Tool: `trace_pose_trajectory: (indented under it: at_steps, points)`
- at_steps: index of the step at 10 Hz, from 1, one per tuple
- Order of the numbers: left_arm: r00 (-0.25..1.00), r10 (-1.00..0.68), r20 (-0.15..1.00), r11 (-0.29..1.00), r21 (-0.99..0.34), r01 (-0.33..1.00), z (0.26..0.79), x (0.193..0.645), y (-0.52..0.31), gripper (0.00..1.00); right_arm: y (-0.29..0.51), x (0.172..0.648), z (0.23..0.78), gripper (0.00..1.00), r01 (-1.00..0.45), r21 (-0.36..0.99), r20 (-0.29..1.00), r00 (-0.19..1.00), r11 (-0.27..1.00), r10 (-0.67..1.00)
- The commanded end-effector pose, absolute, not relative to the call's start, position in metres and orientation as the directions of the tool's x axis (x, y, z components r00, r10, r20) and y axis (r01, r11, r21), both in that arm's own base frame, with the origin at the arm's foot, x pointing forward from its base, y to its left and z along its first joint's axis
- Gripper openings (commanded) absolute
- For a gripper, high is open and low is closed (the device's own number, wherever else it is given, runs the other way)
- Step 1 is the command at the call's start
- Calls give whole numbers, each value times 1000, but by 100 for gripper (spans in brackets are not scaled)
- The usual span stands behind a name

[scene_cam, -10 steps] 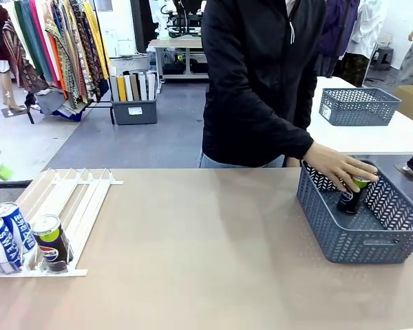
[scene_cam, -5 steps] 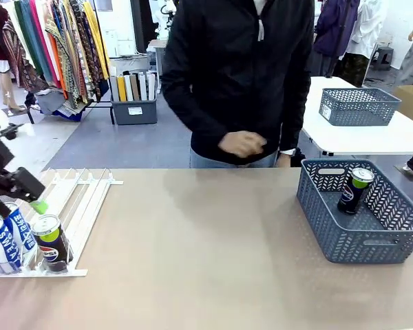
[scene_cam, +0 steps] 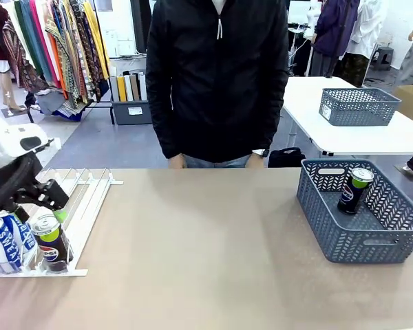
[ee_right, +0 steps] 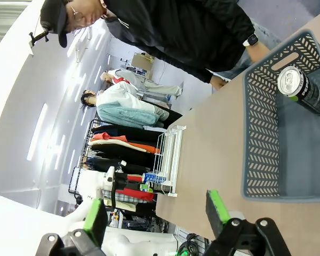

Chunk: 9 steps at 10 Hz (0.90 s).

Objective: Retrieve and store the cans from the dispenser.
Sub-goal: Pick up the last remaining can from one row of the Automatic Can Dispenser and place it in the middle of the table.

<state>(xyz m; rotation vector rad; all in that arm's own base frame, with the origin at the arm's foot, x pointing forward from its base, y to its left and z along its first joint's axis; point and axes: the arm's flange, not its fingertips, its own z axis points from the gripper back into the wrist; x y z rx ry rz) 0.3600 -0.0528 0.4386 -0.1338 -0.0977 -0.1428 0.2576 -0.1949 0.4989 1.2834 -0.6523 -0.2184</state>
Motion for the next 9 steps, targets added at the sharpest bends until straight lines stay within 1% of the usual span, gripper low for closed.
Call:
trace_pose_trajectory:
  at_steps: [1, 3, 5, 6, 9]
  points:
    - [990, -109, 91, 987, -106, 119, 410, 339, -56, 100, -195, 261, 500, 100, -239, 930, 355, 786, 281, -506]
    - [993, -107, 58, 989, -92, 112, 399, 337, -59, 100, -195, 261, 500, 100, -239, 930, 355, 786, 281, -506]
    - [992, -109, 66, 992, -57, 113, 391, 337, -61, 100, -195, 261, 500, 100, -239, 930, 355, 786, 281, -506]
    - [993, -110, 51, 993, -33, 112, 387, 337, -62, 100, -195, 261, 500, 100, -239, 930, 355, 786, 281, -506]
    - [990, -125, 62, 991, -30, 127, 383, 336, -67, 100, -195, 261, 500, 100, -239, 930, 355, 786, 281, -506]
